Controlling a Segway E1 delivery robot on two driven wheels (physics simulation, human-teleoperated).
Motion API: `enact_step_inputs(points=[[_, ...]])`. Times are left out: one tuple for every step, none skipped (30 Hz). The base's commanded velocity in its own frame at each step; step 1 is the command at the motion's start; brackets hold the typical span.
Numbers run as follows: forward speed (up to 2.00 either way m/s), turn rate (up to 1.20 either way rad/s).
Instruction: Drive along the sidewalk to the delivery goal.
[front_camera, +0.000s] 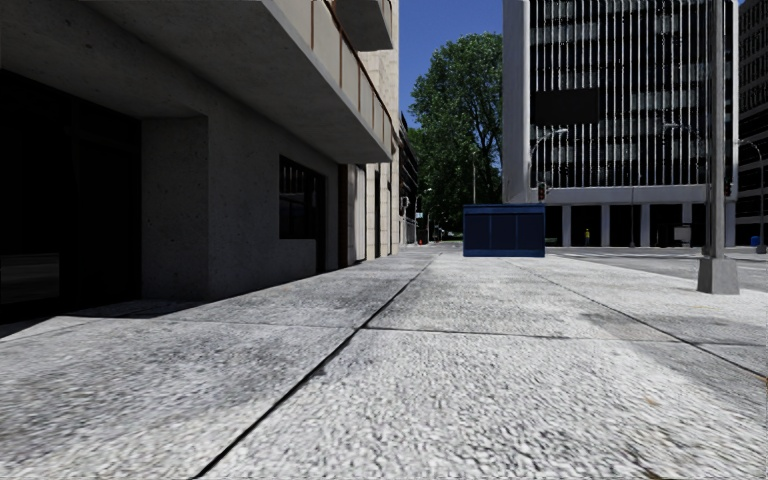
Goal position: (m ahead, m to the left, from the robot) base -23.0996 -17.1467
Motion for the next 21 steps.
enact_step_inputs(points=[[2.0, 0.0], [2.0, 0.0], [2.0, 0.0], [2.0, 0.0], [2.0, 0.0], [2.0, 0.0], [2.0, 0.0], [2.0, 0.0], [2.0, 0.0], [2.0, 0.0], [2.0, 0.0], [2.0, 0.0], [2.0, 0.0], [2.0, 0.0], [2.0, 0.0], [2.0, 0.0], [2.0, 0.0], [2.0, 0.0], [2.0, 0.0], [2.0, 0.0], [2.0, 0.0]])
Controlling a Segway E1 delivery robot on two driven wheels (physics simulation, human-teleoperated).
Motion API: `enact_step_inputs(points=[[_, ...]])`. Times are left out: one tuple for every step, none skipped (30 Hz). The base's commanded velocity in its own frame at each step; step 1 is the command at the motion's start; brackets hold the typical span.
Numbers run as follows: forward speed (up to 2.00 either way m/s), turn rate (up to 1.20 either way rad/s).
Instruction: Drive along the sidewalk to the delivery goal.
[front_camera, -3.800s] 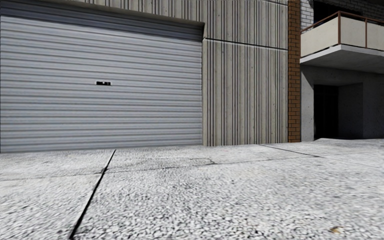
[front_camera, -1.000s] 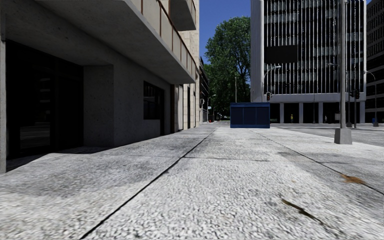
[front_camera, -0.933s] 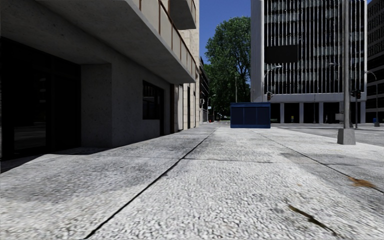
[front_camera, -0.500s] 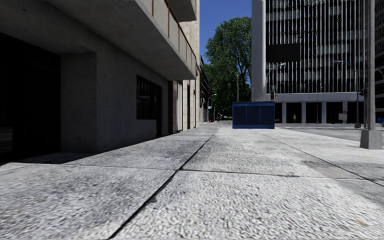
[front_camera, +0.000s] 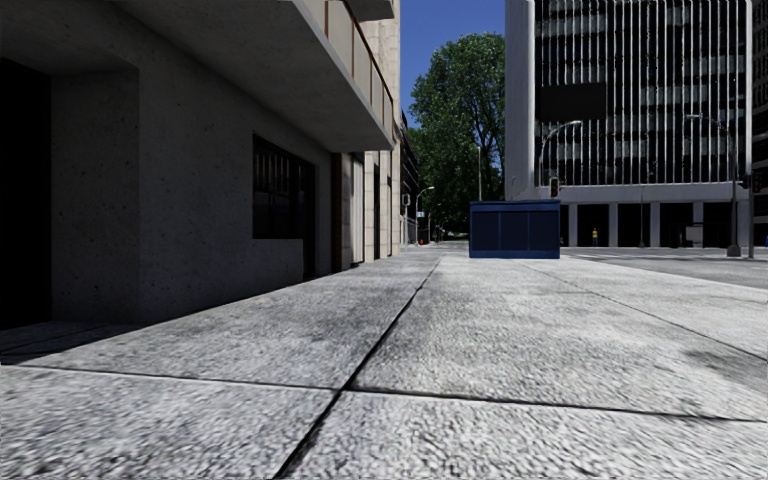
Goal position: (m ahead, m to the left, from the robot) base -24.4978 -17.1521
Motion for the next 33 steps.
enact_step_inputs(points=[[2.0, 0.0], [2.0, 0.0], [2.0, 0.0], [2.0, 0.0], [2.0, 0.0], [2.0, 0.0], [2.0, 0.0], [2.0, 0.0], [2.0, 0.0], [2.0, 0.0], [2.0, 0.0], [2.0, 0.0], [2.0, 0.0], [2.0, 0.0], [2.0, 0.0], [2.0, 0.0], [2.0, 0.0], [2.0, 0.0], [2.0, 0.0], [2.0, 0.0], [2.0, 0.0], [2.0, 0.0], [2.0, 0.0], [2.0, 0.0], [2.0, 0.0], [2.0, 0.0], [2.0, 0.0], [2.0, 0.0], [2.0, 0.0], [2.0, 0.0], [2.0, 0.0], [2.0, 0.0], [2.0, 0.0]])
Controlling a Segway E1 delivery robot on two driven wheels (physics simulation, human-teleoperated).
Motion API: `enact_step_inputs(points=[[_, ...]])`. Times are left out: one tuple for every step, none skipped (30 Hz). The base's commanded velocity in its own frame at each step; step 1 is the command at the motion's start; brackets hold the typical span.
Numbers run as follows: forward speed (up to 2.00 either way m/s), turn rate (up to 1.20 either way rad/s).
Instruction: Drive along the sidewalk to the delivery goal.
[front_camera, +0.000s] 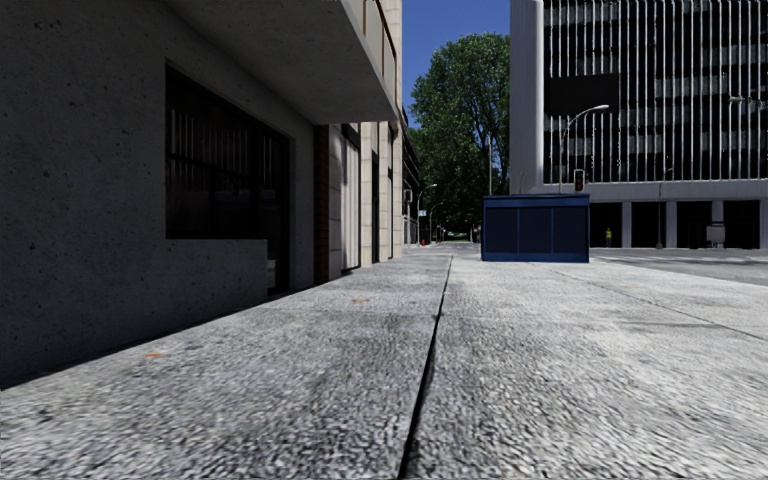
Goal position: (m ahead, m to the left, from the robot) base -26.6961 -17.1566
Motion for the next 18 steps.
enact_step_inputs(points=[[2.0, 0.0], [2.0, 0.0], [2.0, 0.0], [2.0, 0.0], [2.0, 0.0], [2.0, 0.0], [2.0, 0.0], [2.0, 0.0], [2.0, 0.0], [2.0, 0.0], [2.0, 0.0], [2.0, 0.0], [2.0, 0.0], [2.0, 0.0], [2.0, 0.0], [2.0, 0.0], [2.0, 0.0], [2.0, 0.0]])
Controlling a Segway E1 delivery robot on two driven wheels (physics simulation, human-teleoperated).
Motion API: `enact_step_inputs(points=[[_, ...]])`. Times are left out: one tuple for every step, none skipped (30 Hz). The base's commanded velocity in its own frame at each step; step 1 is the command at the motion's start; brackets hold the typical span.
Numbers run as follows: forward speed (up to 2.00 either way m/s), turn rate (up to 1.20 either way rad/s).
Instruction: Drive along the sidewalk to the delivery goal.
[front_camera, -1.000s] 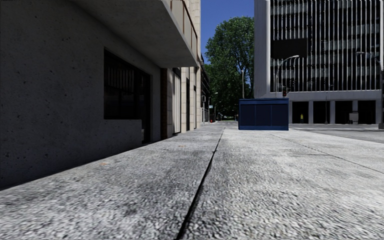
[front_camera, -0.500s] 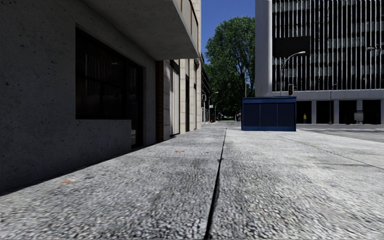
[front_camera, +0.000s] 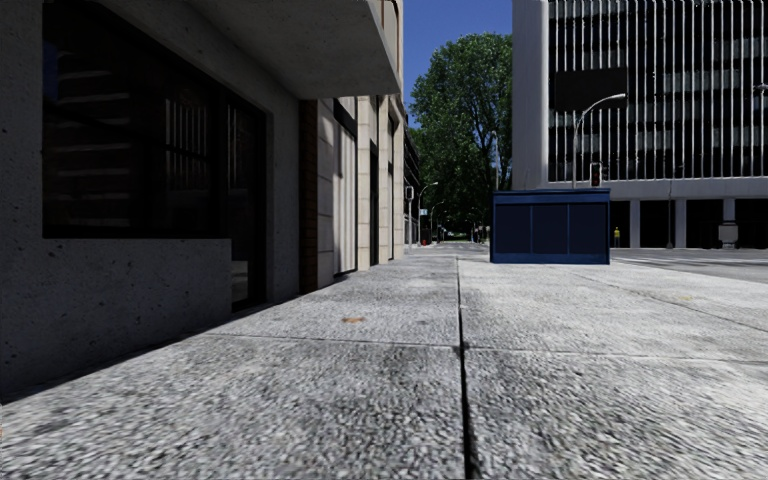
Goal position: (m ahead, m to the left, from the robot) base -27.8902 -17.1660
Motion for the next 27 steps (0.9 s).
enact_step_inputs(points=[[2.0, 0.0], [2.0, 0.0], [2.0, 0.0], [2.0, 0.0], [2.0, -0.03], [2.0, -0.06], [2.0, -0.08], [2.0, -0.11], [2.0, -0.11], [2.0, -0.19], [2.0, -0.25], [2.0, -0.28], [2.0, -0.29], [2.0, -0.29], [2.0, -0.29], [2.0, -0.29], [2.0, -0.29], [2.0, -0.29], [2.0, -0.29], [2.0, -0.29], [2.0, -0.3], [2.0, -0.31], [2.0, -0.31], [2.0, -0.31], [2.0, -0.31], [2.0, -0.31], [2.0, -0.31]])
